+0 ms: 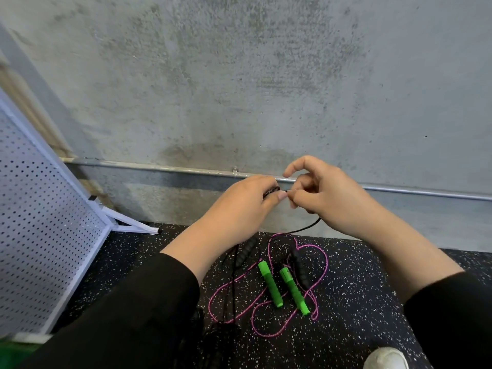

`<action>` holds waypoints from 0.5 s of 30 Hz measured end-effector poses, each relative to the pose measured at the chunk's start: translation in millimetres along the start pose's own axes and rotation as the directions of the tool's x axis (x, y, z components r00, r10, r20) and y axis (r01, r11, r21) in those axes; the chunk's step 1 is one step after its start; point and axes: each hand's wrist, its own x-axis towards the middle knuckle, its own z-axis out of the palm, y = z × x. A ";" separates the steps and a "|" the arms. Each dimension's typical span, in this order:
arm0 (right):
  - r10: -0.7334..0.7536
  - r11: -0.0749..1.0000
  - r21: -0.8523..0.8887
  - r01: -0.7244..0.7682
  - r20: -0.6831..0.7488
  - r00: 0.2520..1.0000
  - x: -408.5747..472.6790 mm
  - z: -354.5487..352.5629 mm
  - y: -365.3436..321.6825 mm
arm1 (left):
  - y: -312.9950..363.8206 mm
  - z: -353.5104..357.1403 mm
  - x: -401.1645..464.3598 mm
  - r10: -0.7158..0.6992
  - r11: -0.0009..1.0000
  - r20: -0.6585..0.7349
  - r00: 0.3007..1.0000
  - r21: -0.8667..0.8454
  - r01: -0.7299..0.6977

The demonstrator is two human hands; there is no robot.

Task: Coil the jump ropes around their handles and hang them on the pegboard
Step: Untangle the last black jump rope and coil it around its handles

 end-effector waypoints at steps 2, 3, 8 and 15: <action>0.001 0.994 -0.106 -0.006 -0.046 0.999 3.3 -2.6 7.6 | 0.7 -3.9 -0.2 -0.024 0.995 -0.104 0.994 -0.098 0.014; 0.019 0.986 -0.166 -0.032 -0.079 0.997 4.9 -5.0 11.4 | 0.3 -8.2 0.0 -0.037 0.984 -0.192 0.981 -0.178 0.002; 0.189 0.945 -0.229 -0.233 -0.197 0.962 6.2 -14.6 32.6 | -19.0 -31.2 4.9 -0.201 0.863 -0.489 0.849 -0.499 -0.084; 0.089 0.995 -0.003 -0.097 -0.371 0.924 9.6 -14.1 15.9 | -22.5 -24.3 2.5 -0.213 0.915 -0.234 0.949 -0.389 0.109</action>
